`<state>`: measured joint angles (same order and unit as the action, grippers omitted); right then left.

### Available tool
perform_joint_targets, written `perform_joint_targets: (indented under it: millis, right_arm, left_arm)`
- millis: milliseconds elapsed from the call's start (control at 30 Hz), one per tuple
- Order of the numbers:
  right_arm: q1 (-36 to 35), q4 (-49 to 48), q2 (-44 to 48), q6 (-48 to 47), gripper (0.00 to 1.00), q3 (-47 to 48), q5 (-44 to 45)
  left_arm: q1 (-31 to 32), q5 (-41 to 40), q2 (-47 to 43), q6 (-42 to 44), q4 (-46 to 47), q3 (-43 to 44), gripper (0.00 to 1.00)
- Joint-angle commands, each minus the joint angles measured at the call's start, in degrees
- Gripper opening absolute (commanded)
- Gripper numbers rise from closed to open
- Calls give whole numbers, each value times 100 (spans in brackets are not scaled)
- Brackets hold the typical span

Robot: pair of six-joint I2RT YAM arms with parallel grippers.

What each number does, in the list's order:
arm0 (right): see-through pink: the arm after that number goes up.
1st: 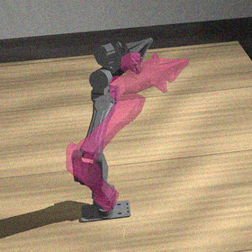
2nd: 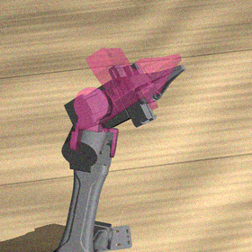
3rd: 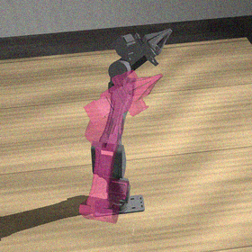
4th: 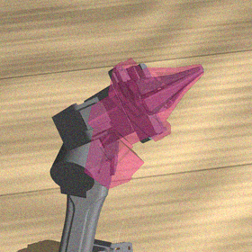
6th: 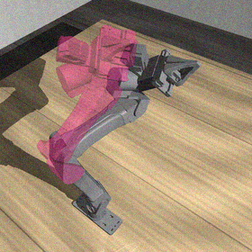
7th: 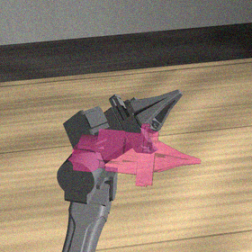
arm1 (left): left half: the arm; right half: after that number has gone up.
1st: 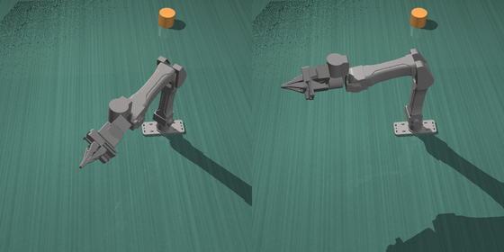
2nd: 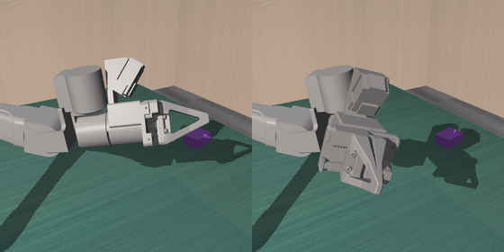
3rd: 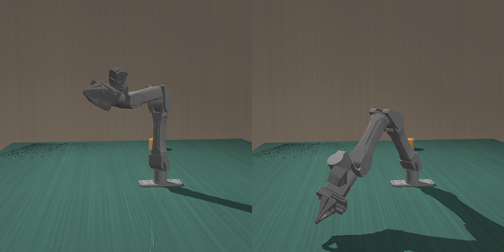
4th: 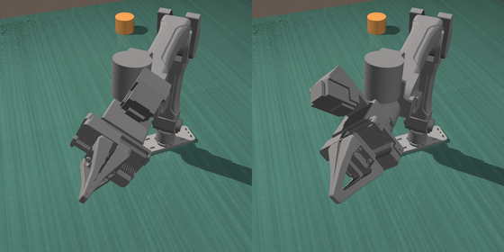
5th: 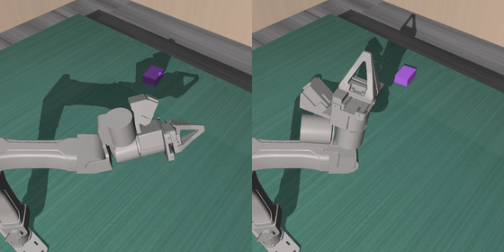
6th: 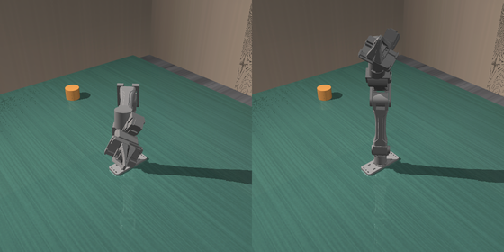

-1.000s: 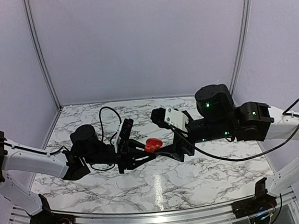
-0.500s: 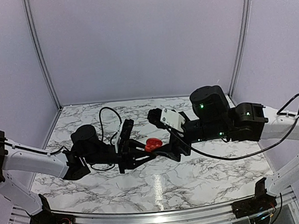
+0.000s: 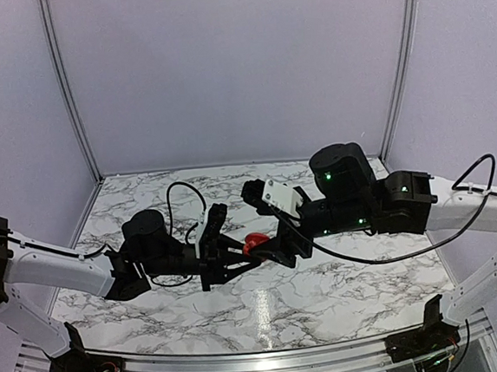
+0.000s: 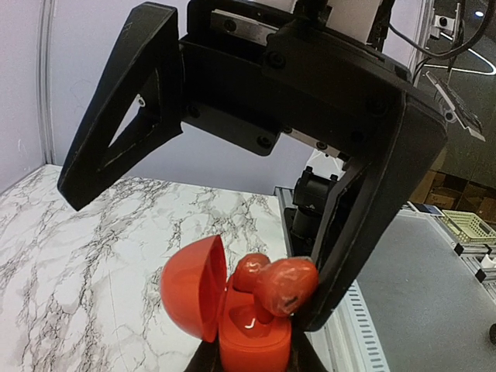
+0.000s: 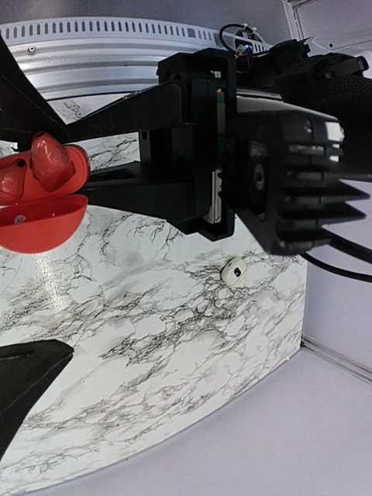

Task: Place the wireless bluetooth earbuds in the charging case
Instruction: Adjust the left earbud in the left side groove of the charging case.

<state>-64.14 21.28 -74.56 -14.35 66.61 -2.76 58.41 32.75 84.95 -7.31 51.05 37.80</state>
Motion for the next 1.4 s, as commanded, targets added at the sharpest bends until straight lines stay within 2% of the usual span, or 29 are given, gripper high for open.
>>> perform_joint_targets:
  millis: [0, 900, 1167, 1367]
  right_arm:
    - [82, -101, -79, 125, 86, 106, 21]
    - [154, -255, -326, 363, 82, -46, -474]
    - [205, -736, 202, 492, 82, -234, -1272]
    - [632, -1020, 563, 751, 83, -586, -2185]
  left_arm:
    - [52, -68, -86, 201, -7, 144, 0]
    - [320, -394, -259, 1091, -323, 113, 0]
    - [257, -492, -254, 821, -309, 118, 0]
    - [214, -488, -337, 766, -203, 90, 0]
